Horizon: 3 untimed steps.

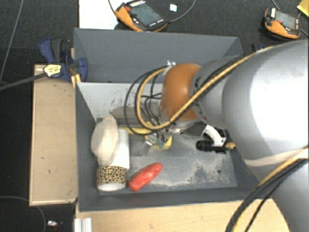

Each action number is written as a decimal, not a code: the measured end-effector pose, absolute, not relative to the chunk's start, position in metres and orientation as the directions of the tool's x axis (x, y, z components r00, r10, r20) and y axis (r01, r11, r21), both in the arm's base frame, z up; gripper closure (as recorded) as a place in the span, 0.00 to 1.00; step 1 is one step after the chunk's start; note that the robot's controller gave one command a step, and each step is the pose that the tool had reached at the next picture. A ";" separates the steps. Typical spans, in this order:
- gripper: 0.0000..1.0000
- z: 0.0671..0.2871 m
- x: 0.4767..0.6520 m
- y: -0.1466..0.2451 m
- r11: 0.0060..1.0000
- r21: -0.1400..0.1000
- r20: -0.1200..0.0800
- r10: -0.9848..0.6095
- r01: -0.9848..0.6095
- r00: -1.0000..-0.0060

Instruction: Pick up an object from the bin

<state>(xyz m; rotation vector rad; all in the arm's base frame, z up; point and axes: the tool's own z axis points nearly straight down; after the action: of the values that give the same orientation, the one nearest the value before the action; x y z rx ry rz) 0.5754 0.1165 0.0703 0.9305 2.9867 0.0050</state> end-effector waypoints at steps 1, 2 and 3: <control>1.00 0.071 0.578 0.134 0.851 0.006 -0.005 0.525 0.525 -0.851; 1.00 0.071 0.577 0.134 0.851 0.006 -0.005 0.525 0.525 -0.851; 1.00 0.084 0.577 0.134 0.851 0.006 -0.005 0.525 0.525 -0.851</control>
Offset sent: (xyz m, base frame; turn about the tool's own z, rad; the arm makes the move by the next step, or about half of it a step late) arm 0.0000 0.0000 0.0000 0.0000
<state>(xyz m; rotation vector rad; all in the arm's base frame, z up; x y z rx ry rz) 0.5774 0.1340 0.0835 0.8558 3.0158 0.0072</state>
